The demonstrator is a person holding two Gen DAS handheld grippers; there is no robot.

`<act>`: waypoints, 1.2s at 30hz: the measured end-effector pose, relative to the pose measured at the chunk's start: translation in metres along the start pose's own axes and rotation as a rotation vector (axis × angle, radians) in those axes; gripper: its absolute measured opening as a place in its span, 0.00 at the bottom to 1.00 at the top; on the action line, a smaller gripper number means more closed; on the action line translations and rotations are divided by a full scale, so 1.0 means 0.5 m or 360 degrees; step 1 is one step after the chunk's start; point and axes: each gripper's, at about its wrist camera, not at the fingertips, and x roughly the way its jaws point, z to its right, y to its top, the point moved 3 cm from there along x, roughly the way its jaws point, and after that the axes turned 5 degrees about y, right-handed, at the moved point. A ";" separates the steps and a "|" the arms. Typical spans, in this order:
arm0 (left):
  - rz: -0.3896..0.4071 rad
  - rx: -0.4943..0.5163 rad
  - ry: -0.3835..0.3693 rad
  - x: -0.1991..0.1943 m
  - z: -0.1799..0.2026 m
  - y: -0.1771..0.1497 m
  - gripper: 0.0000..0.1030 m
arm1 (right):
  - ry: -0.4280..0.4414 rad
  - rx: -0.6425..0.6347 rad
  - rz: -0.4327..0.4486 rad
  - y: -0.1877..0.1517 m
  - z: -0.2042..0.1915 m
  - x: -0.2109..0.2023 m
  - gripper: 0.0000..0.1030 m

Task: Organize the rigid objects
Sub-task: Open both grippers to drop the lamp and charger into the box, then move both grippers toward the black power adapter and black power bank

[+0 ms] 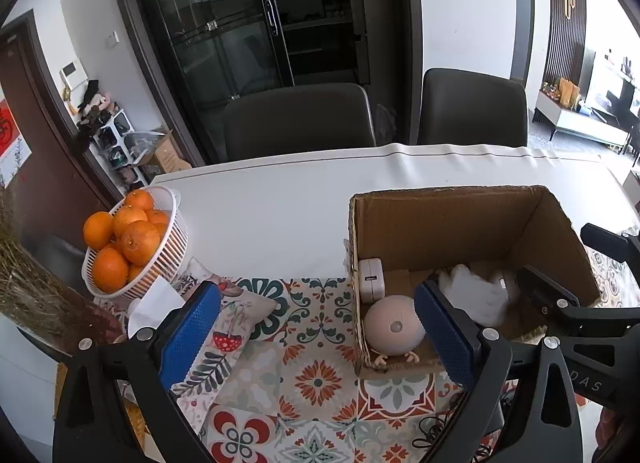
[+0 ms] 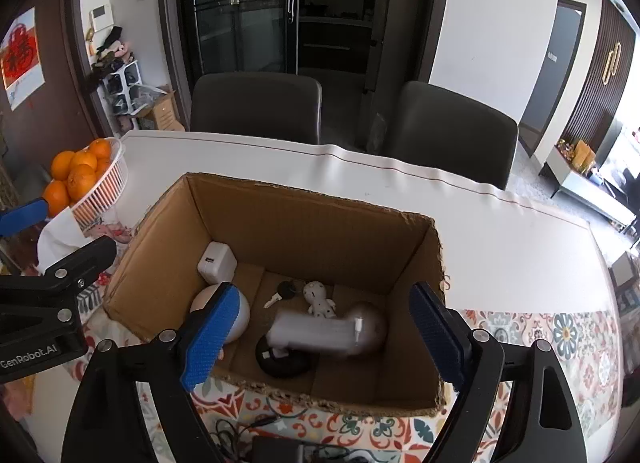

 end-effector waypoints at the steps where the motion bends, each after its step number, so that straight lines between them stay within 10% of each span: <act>1: 0.0008 0.0001 0.0003 -0.005 0.002 -0.003 0.96 | -0.0003 -0.0003 0.0003 -0.002 0.000 -0.004 0.84; 36: -0.0009 -0.0101 -0.0048 -0.119 0.078 -0.176 1.00 | -0.0035 -0.0012 0.0066 -0.179 0.037 -0.154 0.84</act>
